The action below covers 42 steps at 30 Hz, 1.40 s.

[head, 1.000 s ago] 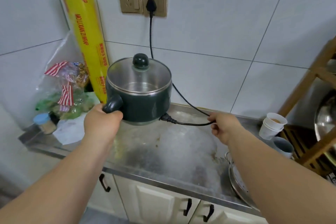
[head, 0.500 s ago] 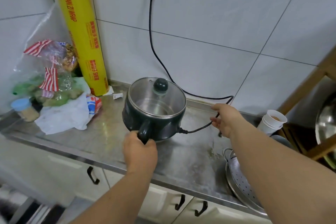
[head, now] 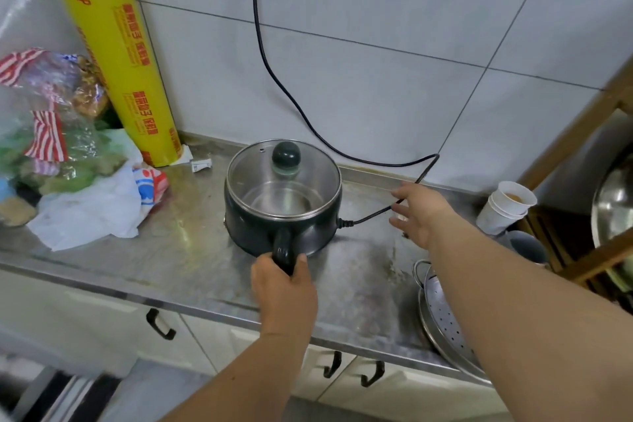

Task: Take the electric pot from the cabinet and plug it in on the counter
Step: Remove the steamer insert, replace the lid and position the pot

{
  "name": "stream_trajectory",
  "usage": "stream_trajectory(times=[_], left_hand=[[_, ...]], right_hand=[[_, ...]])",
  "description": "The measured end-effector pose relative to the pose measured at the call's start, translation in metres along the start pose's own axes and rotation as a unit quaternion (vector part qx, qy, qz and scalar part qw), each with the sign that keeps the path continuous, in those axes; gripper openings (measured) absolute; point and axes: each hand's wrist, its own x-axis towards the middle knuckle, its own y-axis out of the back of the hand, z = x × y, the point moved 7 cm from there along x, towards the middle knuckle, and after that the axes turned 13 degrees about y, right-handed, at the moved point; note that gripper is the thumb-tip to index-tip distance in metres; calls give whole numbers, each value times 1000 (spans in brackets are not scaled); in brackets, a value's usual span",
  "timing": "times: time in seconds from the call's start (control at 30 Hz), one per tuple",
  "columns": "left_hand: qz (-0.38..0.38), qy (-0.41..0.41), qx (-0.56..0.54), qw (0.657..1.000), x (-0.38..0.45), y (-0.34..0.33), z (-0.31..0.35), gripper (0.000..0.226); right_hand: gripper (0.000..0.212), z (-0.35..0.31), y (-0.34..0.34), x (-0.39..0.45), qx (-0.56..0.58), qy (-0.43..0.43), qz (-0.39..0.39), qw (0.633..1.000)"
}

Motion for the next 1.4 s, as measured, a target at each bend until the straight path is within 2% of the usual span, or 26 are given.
stream_trajectory(times=[0.13, 0.23, 0.27, 0.33, 0.4, 0.47, 0.53, 0.57, 0.6, 0.67, 0.73, 0.8, 0.83, 0.9, 0.97, 1.03, 1.1, 1.2, 1.4], left_hand=[[-34, 13, -18, 999, -10, -15, 7, 16], [-73, 7, 0, 997, -18, -30, 14, 16], [-83, -8, 33, 996, -18, -36, 15, 18], [-129, -12, 117, 985, -18, -54, 13, 41], [-188, -34, 223, 956, -18, -73, 13, 61], [-231, -105, 355, 900, -18, -90, 18, 65], [-254, -173, 455, 836, -19, -96, 26, 55], [-256, -201, 470, 820, -18, -91, 31, 44], [-245, -215, 459, 827, -16, -81, 37, 33], [-182, -207, 362, 890, -9, -40, 56, 21], [-70, -207, 227, 949, 3, 10, 81, 25], [17, -190, 112, 975, 28, 45, 99, 16], [39, -164, 94, 981, 44, 52, 105, 21], [11, -100, 131, 986, 74, 47, 108, 41], [-90, -43, 155, 983, 88, 28, 99, 51], [-188, 8, 124, 974, 88, 13, 88, 49], [-232, 25, 99, 967, 82, 5, 85, 41], [-246, 31, 85, 965, 81, -2, 88, 37], [-228, 16, 112, 967, 84, -7, 90, 40]], right_hand=[[45, 0, 3, -6, 7, -1, 2, 1000], [38, 1, -1, -19, 10, 17, -12, 1000], [36, 2, -4, -25, -4, 25, -32, 999], [33, 4, -11, -43, -62, 47, -95, 992], [31, 9, -23, -58, -145, 79, -165, 972], [40, 13, -31, -68, -212, 117, -199, 950], [49, 13, -34, -70, -259, 152, -192, 934], [48, 13, -33, -69, -287, 164, -186, 925], [45, 12, -32, -69, -316, 172, -182, 915], [40, 10, -30, -68, -355, 179, -180, 900], [37, 10, -30, -66, -386, 188, -182, 885], [37, 8, -28, -61, -396, 192, -170, 882], [37, 7, -26, -58, -391, 191, -158, 887], [36, 3, -19, -52, -385, 186, -133, 894], [35, 1, -15, -46, -389, 182, -121, 895], [36, -2, -13, -40, -405, 179, -114, 889], [35, -5, -10, -34, -415, 174, -105, 887], [32, -10, -7, -25, -433, 160, -90, 883], [24, -13, -9, -18, -472, 135, -83, 867]])
